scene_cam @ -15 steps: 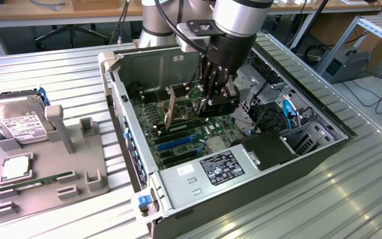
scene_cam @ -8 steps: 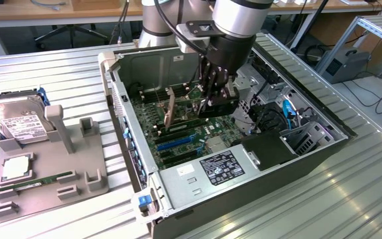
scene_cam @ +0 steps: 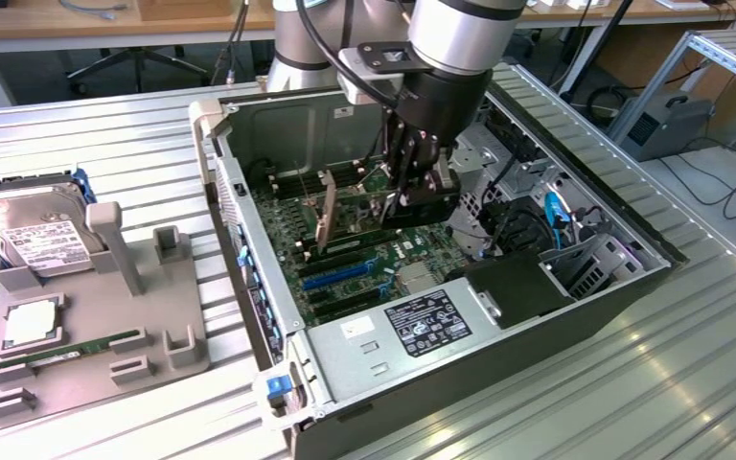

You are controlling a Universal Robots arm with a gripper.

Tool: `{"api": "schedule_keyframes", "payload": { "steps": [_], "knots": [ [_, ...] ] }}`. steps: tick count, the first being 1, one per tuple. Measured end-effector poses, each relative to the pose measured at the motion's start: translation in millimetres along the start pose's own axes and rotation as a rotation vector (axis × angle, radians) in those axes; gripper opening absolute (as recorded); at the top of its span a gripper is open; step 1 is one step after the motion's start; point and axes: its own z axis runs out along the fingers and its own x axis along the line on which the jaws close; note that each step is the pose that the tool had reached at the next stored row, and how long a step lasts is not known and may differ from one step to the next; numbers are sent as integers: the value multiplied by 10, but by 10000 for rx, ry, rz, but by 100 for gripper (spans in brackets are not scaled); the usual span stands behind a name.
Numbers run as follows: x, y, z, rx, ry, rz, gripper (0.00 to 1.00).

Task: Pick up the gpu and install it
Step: 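Insert the gpu into the slot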

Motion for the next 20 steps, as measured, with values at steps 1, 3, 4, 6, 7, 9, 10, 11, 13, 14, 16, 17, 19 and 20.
{"api": "schedule_keyframes", "payload": {
  "steps": [1, 3, 4, 6, 7, 9, 10, 11, 13, 14, 16, 17, 19, 20],
  "knots": [
    [1, 1, 1, 0, 0, 0, 27],
    [4, 2, 3, 0, 0, 1, 27],
    [5, 3, 5, 0, -1, 0, 27],
    [7, 4, 7, 0, 0, 1, 27],
    [9, 4, 8, 0, 0, 0, 27],
    [12, 6, 10, 0, 0, 0, 27],
    [13, 7, 12, 0, 0, 0, 27],
    [14, 7, 13, 0, 0, 0, 27],
    [21, 12, 20, 0, 0, 0, 27],
    [22, 12, 20, 0, 0, 0, 27],
    [24, 14, 23, 0, 0, 0, 27],
    [25, 15, 24, 0, 0, 0, 27],
    [27, 16, 26, 0, 0, 0, 27],
    [28, 17, 27, 0, 0, 1, 27]
  ]
}}
